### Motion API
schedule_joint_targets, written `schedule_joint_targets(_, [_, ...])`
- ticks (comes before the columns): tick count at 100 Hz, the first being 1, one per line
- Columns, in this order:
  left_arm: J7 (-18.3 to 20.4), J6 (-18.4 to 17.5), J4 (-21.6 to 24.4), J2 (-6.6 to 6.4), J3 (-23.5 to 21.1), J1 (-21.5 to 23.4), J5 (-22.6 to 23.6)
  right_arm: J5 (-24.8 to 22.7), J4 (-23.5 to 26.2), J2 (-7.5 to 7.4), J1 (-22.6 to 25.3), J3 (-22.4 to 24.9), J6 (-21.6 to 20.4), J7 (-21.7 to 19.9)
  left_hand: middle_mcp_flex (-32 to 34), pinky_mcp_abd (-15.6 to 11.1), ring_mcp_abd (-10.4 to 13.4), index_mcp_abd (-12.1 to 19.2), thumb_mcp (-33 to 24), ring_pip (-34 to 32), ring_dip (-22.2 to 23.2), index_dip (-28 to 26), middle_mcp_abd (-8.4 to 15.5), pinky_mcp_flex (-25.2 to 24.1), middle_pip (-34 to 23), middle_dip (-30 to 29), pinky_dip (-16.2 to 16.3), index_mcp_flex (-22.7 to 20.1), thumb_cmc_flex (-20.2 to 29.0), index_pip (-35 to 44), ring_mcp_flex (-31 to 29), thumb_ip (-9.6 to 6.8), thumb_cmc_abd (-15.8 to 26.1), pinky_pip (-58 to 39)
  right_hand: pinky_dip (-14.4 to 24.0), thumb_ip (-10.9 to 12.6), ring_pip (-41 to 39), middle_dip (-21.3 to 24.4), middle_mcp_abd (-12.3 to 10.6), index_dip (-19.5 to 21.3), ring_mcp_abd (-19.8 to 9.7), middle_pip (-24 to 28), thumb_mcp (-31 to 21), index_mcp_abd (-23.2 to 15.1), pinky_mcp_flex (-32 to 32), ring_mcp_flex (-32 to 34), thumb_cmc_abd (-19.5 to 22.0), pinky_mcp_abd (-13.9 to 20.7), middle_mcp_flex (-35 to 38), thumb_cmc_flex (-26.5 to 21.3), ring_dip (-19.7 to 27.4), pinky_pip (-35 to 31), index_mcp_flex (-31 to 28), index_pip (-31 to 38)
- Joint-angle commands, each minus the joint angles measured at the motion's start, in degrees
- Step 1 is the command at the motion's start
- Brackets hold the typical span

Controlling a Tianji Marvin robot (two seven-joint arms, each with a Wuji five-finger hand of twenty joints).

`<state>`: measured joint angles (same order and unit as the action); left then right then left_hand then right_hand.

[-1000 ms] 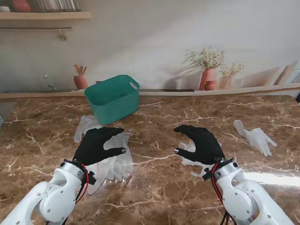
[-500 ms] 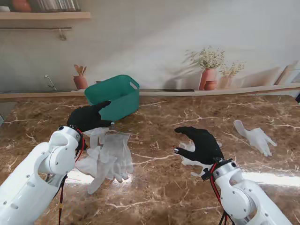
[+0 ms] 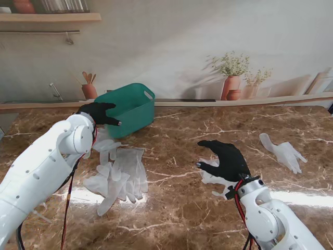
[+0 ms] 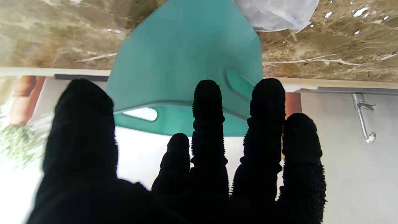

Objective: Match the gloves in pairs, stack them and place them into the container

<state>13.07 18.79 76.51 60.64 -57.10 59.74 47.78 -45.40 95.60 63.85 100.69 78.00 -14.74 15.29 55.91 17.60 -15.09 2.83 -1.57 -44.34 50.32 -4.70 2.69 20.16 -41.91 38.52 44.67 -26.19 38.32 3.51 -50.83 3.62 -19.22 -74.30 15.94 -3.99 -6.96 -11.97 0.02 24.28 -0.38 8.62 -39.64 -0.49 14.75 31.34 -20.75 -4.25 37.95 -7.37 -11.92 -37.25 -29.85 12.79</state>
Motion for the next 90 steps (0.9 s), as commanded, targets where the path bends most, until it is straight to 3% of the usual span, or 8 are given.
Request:
schedule_joint_targets(1, [1.7,-0.1,-2.4,0.48,1.6,-3.3,0.7,0.4,-0.6,0.13,0.2,0.1,0.6,-0.7,0.4,1.2,0.0,-0.1,1.7,1.0,-0.8,-1.1,0.8,-0.7,-0.4,0.0,-0.5,1.3,-1.7,1.4,-0.3,-2.14,-0.1,-0.8,1.1,2.6,-0.4,-1.1,-1.7,0.0,0.2,0.2,0.5,-1.1,-0.5,0.6,0.4,-0.2,0.9,-2.0,-0.9,-0.4,-0.3,-0.3])
schedule_joint_targets(15, [3.1,1.6,-7.6,0.88,6.7,-8.4,-2.8,0.4,-0.6,0.13,0.2,0.4,1.0,-0.8,1.1,1.6,0.1,-0.5,1.7,0.6,-0.6,-1.7,0.7,-0.9,-1.4,0.5,-0.5,0.3,-1.6,2.7,-0.5,-2.12,0.0,-0.7,1.7,2.6,-0.6,-1.7,-1.7,0.1,0.4,0.5,0.7,-1.4,-0.2,0.8,0.3,-0.6,1.6,-2.4,-1.3,-0.7,-1.0,0.0])
schedule_joint_targets(38, [4.1,0.3,-13.2,1.34,13.1,-13.7,-5.3,0.6,-0.6,0.2,0.3,0.8,1.3,-0.7,0.9,1.8,-0.1,1.3,1.7,1.5,-1.2,-4.9,0.1,-1.8,-0.3,-0.2,-0.4,-3.5,-1.0,8.3,0.0,-1.98,0.0,0.0,2.6,2.6,-0.8,-2.3,-1.8,0.2,0.4,0.6,0.9,-1.7,-0.1,1.0,0.4,-0.8,2.2,-2.7,-1.7,-1.0,-1.4,0.3])
schedule_joint_targets(64, [3.2,-1.1,-16.6,1.94,18.0,-16.8,-5.7,0.9,-0.4,0.19,0.7,1.1,1.7,-1.1,2.2,1.4,1.0,1.8,-1.1,2.0,-2.2,-18.8,-0.5,-1.7,3.8,-1.4,0.6,-12.9,3.6,28.0,-0.6,-1.43,-1.6,-0.2,3.3,2.6,-0.9,-2.9,-1.7,0.3,0.6,0.7,1.1,-2.1,-0.1,1.3,0.3,-1.0,2.7,-3.2,-2.0,-1.0,-2.3,0.7])
schedule_joint_targets(65, [3.3,-1.3,-16.7,1.93,18.2,-16.9,-5.7,0.9,-0.4,0.2,0.7,1.1,1.7,-1.1,2.5,1.3,1.3,2.2,-13.9,1.9,-2.4,-21.6,-0.5,-1.6,4.3,-1.1,0.9,-13.7,-1.4,29.9,-0.8,0.18,-4.6,-0.2,3.3,2.6,-0.9,-2.9,-1.8,0.3,0.6,0.7,1.1,-2.1,-0.1,1.3,0.3,-1.0,2.8,-3.2,-2.1,-1.0,-2.3,0.7])
schedule_joint_targets(70, [3.3,-1.4,-16.9,1.93,18.8,-17.1,-5.5,1.0,-0.4,0.2,0.7,1.2,1.7,-1.2,3.2,1.2,1.8,2.8,-24.8,1.9,-2.5,-24.2,-0.2,-1.4,5.0,-1.5,1.2,-14.5,-4.5,34.1,-1.4,1.64,-7.5,-0.7,3.4,2.6,-0.9,-3.0,-1.8,0.3,0.5,0.7,1.1,-2.2,-0.1,1.3,0.3,-1.0,2.9,-3.3,-2.1,-1.0,-2.5,0.8])
schedule_joint_targets(77, [1.9,-1.9,-17.5,2.17,18.9,-17.1,-5.2,1.0,-0.5,0.2,0.7,1.3,1.7,-1.1,4.6,1.4,2.1,5.4,-25.9,1.0,-2.2,-29.5,0.5,-0.7,4.3,-1.1,1.5,-14.5,-0.4,42.0,-2.6,5.3,-11.6,-1.5,3.6,2.6,-1.0,-3.1,-1.8,0.3,0.5,0.7,1.2,-2.2,0.0,1.4,0.3,-1.1,3.0,-3.4,-2.2,-1.0,-2.6,0.9])
schedule_joint_targets(90, [-1.5,-3.2,-17.8,2.4,18.2,-16.4,-3.6,1.0,-0.8,0.24,0.4,1.1,1.6,-0.9,6.3,1.3,2.7,11.2,-26.4,1.0,-2.7,-39.9,3.5,1.1,4.3,3.6,1.5,-13.0,2.6,53.4,-4.4,6.14,-14.7,-2.7,3.8,2.6,-1.0,-3.2,-1.8,0.4,0.6,0.7,1.3,-2.4,0.0,1.5,0.3,-1.1,3.1,-3.5,-2.3,-0.9,-2.9,1.1])
